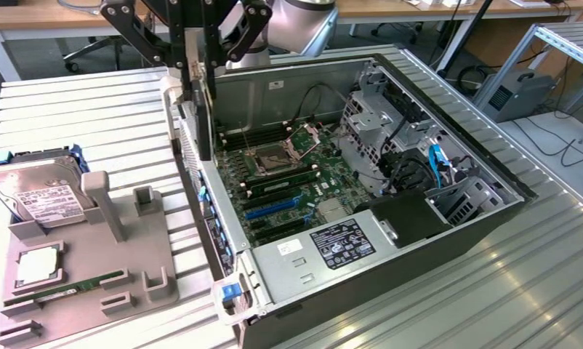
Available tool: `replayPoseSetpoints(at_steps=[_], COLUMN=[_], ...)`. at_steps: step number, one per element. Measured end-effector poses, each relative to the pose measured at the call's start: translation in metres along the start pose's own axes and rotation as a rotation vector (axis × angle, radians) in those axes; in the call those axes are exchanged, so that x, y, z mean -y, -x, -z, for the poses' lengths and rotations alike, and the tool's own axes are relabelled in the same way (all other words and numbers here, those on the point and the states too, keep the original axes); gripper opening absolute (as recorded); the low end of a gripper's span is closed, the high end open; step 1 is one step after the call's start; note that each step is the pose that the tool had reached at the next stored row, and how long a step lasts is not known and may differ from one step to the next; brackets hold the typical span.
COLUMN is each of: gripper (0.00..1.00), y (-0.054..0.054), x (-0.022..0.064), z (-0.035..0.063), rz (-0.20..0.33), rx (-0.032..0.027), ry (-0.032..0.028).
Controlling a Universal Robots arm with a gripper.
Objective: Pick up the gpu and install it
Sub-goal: 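Pick up the gpu and move the gpu toward the slot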
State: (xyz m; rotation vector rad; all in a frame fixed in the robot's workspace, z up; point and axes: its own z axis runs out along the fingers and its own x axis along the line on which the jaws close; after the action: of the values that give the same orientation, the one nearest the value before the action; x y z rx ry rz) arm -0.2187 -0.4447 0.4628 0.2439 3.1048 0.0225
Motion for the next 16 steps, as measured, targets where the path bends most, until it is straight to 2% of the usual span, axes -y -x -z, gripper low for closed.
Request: replayPoseSetpoints(at_steps=[16], gripper=[0.27], y=[0.015], x=[-0.0024], z=[-0.0004], rz=[0.000], rx=[0.0000], ry=[0.0000])
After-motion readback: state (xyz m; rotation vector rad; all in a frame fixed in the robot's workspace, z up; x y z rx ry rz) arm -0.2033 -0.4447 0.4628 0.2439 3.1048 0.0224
